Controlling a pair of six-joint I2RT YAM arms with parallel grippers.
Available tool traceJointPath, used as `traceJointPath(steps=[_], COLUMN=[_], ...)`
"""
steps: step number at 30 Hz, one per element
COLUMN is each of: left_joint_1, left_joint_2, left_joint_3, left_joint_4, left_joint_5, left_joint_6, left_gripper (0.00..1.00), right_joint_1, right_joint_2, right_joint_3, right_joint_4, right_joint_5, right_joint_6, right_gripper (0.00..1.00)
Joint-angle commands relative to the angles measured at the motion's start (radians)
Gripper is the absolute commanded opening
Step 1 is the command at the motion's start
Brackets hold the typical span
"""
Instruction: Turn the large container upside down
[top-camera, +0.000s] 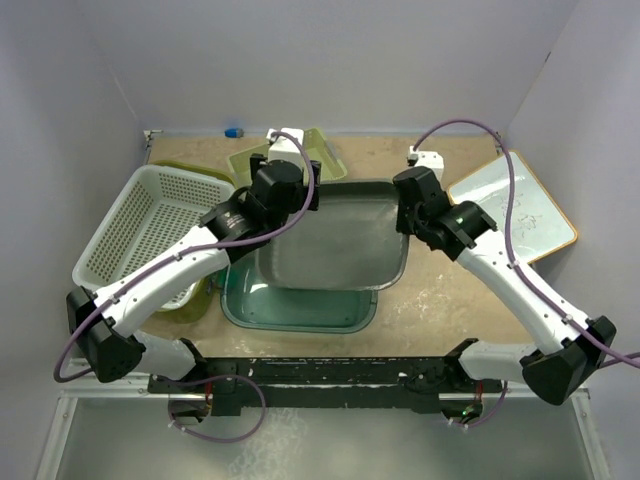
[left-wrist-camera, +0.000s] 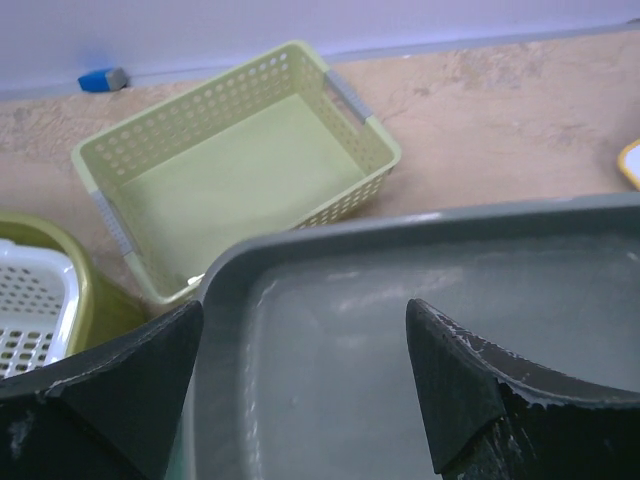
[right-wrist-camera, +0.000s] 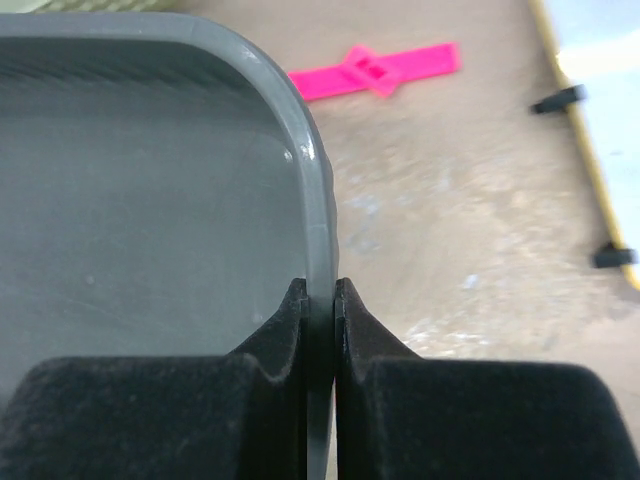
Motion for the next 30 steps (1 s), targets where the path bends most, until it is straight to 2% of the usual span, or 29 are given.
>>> traceJointPath(steps=[1, 4, 7, 10, 13, 15, 18, 24, 28, 30], left_joint_1=[-0.003, -0.003, -0.003, 0.003, 0.029, 0.061, 0.082, 0.082, 0.082, 0.082], left_joint_2=[0.013, 0.031, 0.054, 0.098, 0.157, 0.191, 0.203, 0.226, 0.254, 0.265], left_joint_3=[0.086, 0.090, 0.081, 0.089, 0.097, 0.088, 0.036, 0.022, 0.022, 0.015], left_joint_4=[-0.001, -0.004, -0.006, -0.027, -0.045, -0.051, 0.024, 0.067, 0.084, 0.096], left_joint_5=[0.063, 0.073, 0.096, 0.133, 0.201, 0.261, 0.367, 0.415, 0.465, 0.473], left_joint_6=[0.020, 0.022, 0.013, -0.023, -0.133, -0.269, -0.367, -0.380, -0.381, -0.386], left_gripper=[0.79, 0.79, 0.79, 0.79, 0.79, 0.78, 0.76, 0.76, 0.76, 0.76], right_joint_1=[-0.017, -0.102, -0.264, -0.325, -0.351, -0.377, -0.402, -0.404, -0.404, -0.404], right_joint_2=[-0.002, -0.013, -0.060, -0.111, -0.125, -0.137, -0.163, -0.174, -0.174, -0.171], right_joint_3=[0.088, 0.096, 0.054, -0.018, -0.056, -0.087, -0.154, -0.281, -0.367, -0.427], right_joint_4=[-0.063, -0.084, -0.060, -0.032, -0.056, -0.065, -0.058, -0.080, -0.051, 0.007], right_joint_5=[0.317, 0.324, 0.194, 0.137, 0.137, 0.118, 0.076, 0.114, 0.114, 0.061], right_joint_6=[-0.028, -0.014, 0.006, 0.019, 0.067, 0.116, 0.216, 0.468, 0.553, 0.539], right_gripper=[0.00, 0.00, 0.00, 0.00, 0.00, 0.00, 0.00, 0.00, 0.00, 0.00])
